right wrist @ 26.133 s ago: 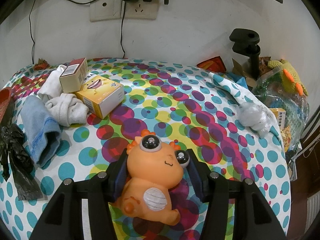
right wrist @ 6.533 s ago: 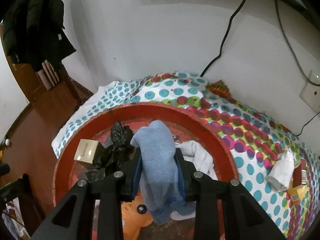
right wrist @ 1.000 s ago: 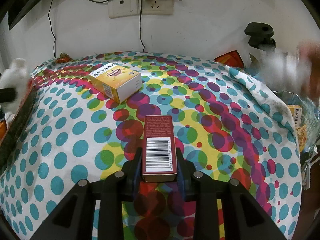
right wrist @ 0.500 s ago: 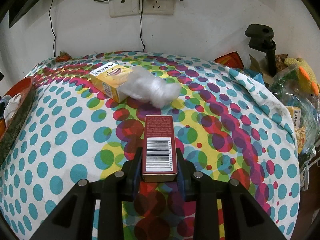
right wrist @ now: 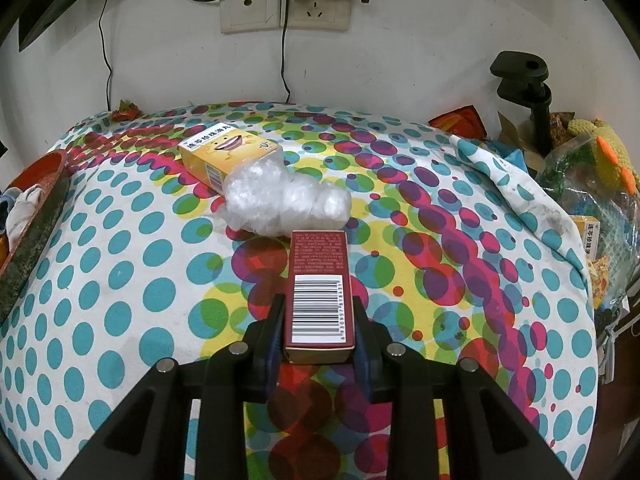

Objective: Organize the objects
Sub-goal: 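Carry the white sock to the red tray and release it with the left gripper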

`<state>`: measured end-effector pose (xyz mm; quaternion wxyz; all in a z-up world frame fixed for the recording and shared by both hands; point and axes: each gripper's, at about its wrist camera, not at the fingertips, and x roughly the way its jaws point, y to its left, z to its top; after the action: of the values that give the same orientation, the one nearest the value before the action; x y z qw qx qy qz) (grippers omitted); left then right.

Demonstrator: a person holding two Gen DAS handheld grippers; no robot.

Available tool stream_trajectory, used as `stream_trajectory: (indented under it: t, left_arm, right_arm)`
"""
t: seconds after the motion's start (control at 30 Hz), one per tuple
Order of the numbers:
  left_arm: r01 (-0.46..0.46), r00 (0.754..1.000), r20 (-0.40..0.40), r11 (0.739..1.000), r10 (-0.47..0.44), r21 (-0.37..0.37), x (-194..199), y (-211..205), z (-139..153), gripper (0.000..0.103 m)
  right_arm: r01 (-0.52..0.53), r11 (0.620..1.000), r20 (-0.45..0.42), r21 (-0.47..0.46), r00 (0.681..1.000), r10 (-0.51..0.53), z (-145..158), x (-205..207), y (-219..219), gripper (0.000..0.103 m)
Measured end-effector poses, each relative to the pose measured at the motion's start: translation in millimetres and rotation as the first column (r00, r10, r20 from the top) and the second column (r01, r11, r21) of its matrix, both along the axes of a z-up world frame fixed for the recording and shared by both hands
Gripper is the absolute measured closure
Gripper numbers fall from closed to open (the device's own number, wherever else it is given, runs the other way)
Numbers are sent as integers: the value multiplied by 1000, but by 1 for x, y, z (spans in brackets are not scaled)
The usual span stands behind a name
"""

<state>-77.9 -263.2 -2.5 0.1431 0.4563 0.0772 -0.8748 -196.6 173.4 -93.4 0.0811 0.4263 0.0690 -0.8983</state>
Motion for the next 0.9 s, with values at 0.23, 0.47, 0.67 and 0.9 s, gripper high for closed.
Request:
stream_trajectory:
  t: [0.23,0.47,0.67,0.9]
  left_arm:
    - [-40,999,17,999,40,1,9,-15,-15,70]
    - [-71,997,19,997,71,-25,13,-21,-21,70]
    - [-75,997,32,996,76,-40,13,-23,-30,69]
    - [-86,995,44,996,87,-27,14,-29,-39,68]
  right_arm:
    - [0,1000,-1,2,1000,0,0,0,0,72]
    - [-1,1000,-6,22,1000,1,0,1,-1,72]
    - [-2,999,-12,42,1000,2,0,1,-3,72]
    - [-1,999,-15,52,1000,2,0,1,-5,72]
